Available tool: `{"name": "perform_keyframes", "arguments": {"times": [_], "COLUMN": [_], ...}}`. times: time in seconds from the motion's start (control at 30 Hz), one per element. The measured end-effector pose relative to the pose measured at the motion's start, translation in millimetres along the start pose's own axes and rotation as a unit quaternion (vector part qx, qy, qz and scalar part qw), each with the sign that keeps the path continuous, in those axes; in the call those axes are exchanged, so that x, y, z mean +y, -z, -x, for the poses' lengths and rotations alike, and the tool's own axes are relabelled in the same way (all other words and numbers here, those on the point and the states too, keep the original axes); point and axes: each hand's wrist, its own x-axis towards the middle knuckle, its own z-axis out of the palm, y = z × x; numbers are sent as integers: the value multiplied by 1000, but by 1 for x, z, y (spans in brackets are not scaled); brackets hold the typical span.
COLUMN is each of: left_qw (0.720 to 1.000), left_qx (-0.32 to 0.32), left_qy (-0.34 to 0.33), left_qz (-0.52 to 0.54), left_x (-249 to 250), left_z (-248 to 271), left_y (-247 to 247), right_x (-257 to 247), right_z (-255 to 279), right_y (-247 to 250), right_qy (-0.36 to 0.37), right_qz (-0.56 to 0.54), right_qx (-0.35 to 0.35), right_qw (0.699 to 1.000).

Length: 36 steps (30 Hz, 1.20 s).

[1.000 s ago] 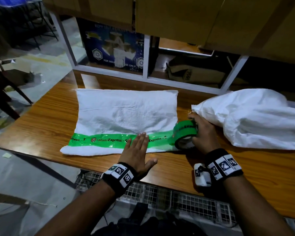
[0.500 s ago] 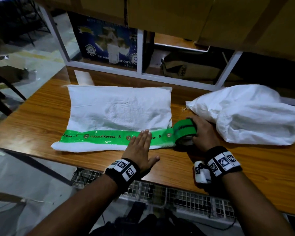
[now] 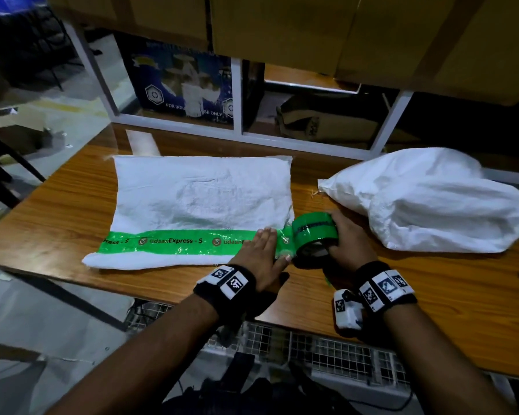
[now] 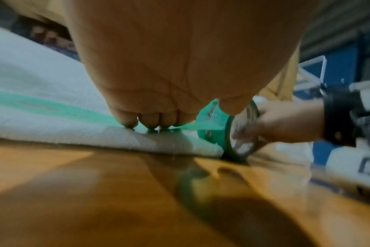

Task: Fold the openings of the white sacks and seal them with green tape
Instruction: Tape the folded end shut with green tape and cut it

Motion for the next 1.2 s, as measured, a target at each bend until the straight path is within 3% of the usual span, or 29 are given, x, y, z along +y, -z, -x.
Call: {"name": "perform_keyframes", "arguments": {"times": [0.2, 0.37, 0.5, 0.7, 0.93, 1.1, 1.2], "left_qw": [997, 996, 991, 993, 990, 969, 962], "left_qx": [-24, -10, 24, -16, -25, -39, -14], "left_qy": [4, 22, -8, -4, -55, -122, -126], "left_qz": [-69, -90, -131, -116, -128, -211, -241], "left_x": [-7, -1, 15, 12, -11, -49, -34], "left_z": [-2, 2, -2, -14, -10, 26, 30], "left_y": [-6, -10, -10, -15, -15, 3, -1], "right_x": [5, 6, 3, 11, 19, -3, -10], "right_z": [-8, -4, -4, -5, 11, 54, 61], "right_y": [10, 19, 19, 29, 38, 6, -9], "right_qy": [9, -2, -22, 18, 20, 6, -28], "right_qz": [97, 101, 92, 157, 111, 27, -1], "right_qx": [-3, 6, 11, -24, 17, -3, -16], "right_qw": [995, 995, 995, 987, 994, 1000, 999]}}
